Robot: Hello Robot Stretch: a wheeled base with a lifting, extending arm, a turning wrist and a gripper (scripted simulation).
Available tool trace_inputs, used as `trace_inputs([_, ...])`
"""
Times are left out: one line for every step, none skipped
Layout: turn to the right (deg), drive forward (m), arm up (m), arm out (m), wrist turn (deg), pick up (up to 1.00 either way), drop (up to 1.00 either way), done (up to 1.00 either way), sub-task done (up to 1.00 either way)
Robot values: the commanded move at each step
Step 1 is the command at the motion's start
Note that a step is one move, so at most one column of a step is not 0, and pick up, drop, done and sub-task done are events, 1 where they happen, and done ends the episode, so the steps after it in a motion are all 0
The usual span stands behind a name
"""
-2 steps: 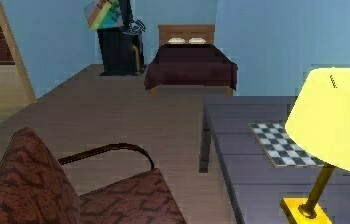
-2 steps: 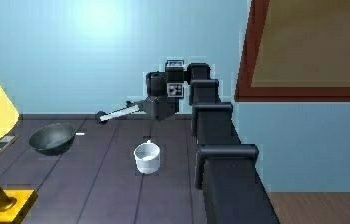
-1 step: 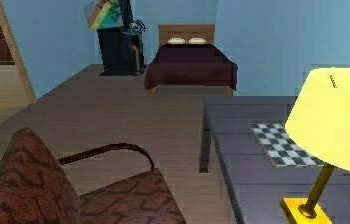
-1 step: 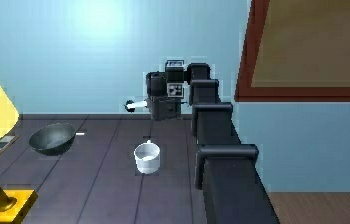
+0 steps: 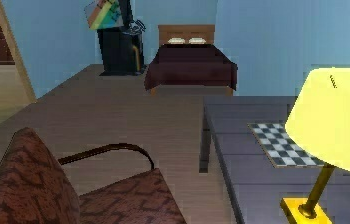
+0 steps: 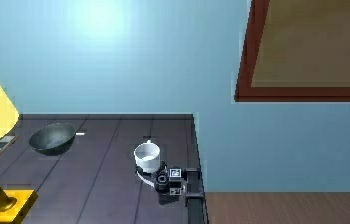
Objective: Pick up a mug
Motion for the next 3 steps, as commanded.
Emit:
trace_inputs([0.0,0.0,0.0,0.0,0.0,1.0,0.0,0.0,0.0])
trace_inputs([0.0,0.0,0.1,0.0,0.0,0.0,0.0,0.0,0.0])
trace_inputs([0.0,0.0,0.0,0.0,0.0,0.0,0.0,1.0,0.0])
